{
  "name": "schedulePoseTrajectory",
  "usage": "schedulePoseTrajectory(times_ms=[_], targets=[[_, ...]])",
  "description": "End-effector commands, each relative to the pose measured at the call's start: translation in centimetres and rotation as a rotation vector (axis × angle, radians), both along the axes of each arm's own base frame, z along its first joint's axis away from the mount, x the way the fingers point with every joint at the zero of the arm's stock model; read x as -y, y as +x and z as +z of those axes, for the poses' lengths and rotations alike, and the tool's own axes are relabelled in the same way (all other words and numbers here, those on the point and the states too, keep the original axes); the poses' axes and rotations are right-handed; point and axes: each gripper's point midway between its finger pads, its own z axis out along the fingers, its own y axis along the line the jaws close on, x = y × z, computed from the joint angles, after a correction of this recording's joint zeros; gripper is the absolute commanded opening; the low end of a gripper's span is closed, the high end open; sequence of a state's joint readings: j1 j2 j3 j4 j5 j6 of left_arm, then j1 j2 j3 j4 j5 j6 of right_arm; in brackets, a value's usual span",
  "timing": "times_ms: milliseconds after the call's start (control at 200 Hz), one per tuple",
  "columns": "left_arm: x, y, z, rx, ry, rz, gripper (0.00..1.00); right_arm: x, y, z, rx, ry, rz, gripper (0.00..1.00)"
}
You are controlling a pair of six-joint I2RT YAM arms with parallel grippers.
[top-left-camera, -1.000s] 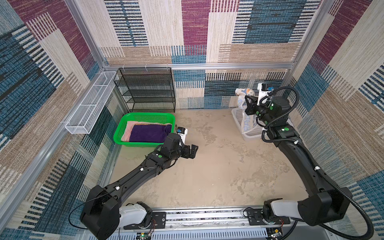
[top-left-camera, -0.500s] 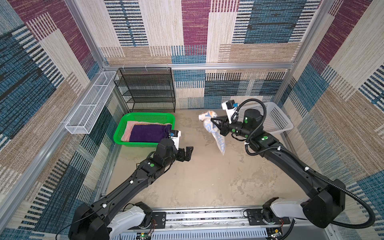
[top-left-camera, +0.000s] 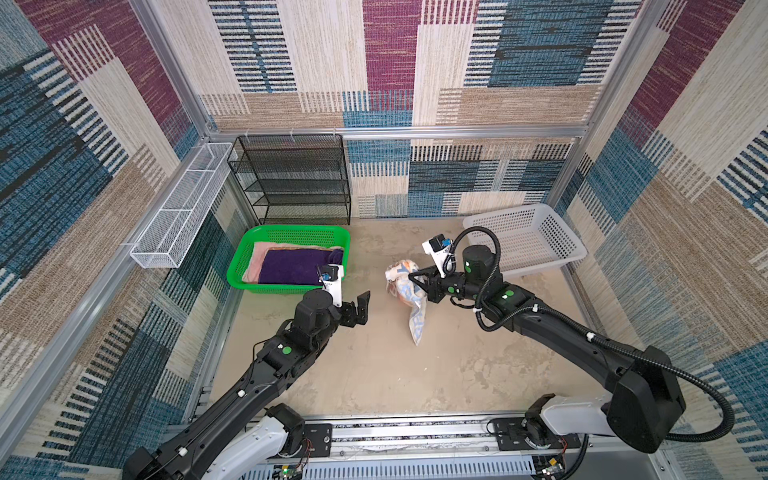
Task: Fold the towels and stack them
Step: 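Lower the white towel onto the table and open the right gripper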
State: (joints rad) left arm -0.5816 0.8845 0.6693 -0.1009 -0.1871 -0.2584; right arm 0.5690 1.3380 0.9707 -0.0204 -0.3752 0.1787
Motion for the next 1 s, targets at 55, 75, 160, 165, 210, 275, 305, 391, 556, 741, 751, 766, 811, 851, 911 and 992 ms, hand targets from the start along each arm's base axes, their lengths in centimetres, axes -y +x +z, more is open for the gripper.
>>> schedulePoseTrajectory(times_ms=[55,75,160,165,210,275,305,391,556,741,751,766,811,851,911,992], targets=[[0.1,0.6,-0.5,0.001,0.034,0.001,1.00,6.0,4.4,-2.0,0.006,-0.049,-0.279,0.06],[0.2,0.7,-0.5,-0.002,0.032,-0.003,1.00,6.7,4.7,-2.3,0.001,-0.054,-0.300,0.07],[0.7,0.9,-0.7,-0.010,0.031,-0.013,1.00,9.4,6.1,-3.6,0.003,-0.100,-0.397,0.12],[0.7,1.0,-0.8,-0.012,0.032,-0.013,1.00,9.5,6.2,-3.7,0.004,-0.104,-0.402,0.13],[0.9,1.1,-1.0,-0.019,0.035,-0.016,1.00,10.3,6.7,-4.3,0.009,-0.137,-0.429,0.21],[1.1,1.4,-1.4,-0.032,0.042,-0.024,1.00,11.2,7.3,-5.2,0.012,-0.190,-0.464,0.34],[1.3,1.4,-1.5,-0.037,0.043,-0.028,1.00,11.5,7.5,-5.7,0.009,-0.212,-0.475,0.39],[1.7,1.7,-2.0,-0.054,0.047,-0.038,1.00,12.3,7.9,-6.5,-0.006,-0.262,-0.518,0.54],[2.1,1.9,-2.8,-0.081,0.054,-0.051,1.00,14.3,7.7,-5.6,0.012,-0.282,-0.620,0.80],[2.8,2.1,-3.7,-0.112,0.059,-0.071,1.00,14.7,5.8,-5.6,-0.018,-0.286,-0.607,0.81],[2.8,2.1,-3.8,-0.114,0.057,-0.072,1.00,14.7,5.7,-5.8,-0.024,-0.287,-0.603,0.81],[2.9,2.1,-3.9,-0.117,0.057,-0.075,1.00,14.6,5.4,-6.0,-0.031,-0.285,-0.598,0.80],[3.1,2.2,-4.1,-0.126,0.054,-0.081,1.00,14.7,4.7,-6.9,-0.064,-0.289,-0.592,0.79],[3.3,2.3,-4.2,-0.131,0.050,-0.088,1.00,14.9,3.9,-7.8,-0.099,-0.291,-0.592,0.78],[3.7,2.4,-4.5,-0.142,0.047,-0.098,1.00,15.1,2.6,-9.3,-0.158,-0.287,-0.595,0.77],[4.1,2.6,-4.9,-0.160,0.044,-0.110,1.00,15.5,0.5,-11.8,-0.253,-0.271,-0.613,0.75]])
